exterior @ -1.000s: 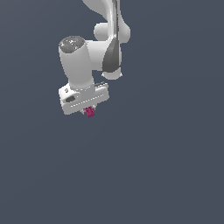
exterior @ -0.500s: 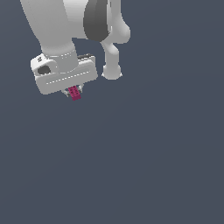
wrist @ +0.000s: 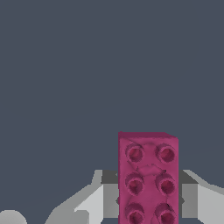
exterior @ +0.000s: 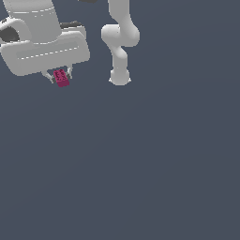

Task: Pick up the object and move it to a goal position.

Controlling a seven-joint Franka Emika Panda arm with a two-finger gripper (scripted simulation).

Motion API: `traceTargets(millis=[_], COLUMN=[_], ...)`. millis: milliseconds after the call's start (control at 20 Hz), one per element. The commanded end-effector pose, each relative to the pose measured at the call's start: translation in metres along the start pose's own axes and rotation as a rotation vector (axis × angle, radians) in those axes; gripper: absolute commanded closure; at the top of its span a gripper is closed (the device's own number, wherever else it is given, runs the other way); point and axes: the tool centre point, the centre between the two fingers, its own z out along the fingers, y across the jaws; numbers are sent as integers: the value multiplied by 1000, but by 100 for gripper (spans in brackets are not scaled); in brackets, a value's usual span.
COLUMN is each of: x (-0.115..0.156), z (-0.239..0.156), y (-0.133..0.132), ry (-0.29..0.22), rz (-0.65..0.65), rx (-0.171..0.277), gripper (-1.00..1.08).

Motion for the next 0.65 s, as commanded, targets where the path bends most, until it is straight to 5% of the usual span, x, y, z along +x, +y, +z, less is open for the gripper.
traceTargets(millis=[0,600], x=[-2,-5], z=[-15,-40], y=[5,16], ry=[-1,-1], rz=[-1,0], rx=[1,0], gripper=[108,108])
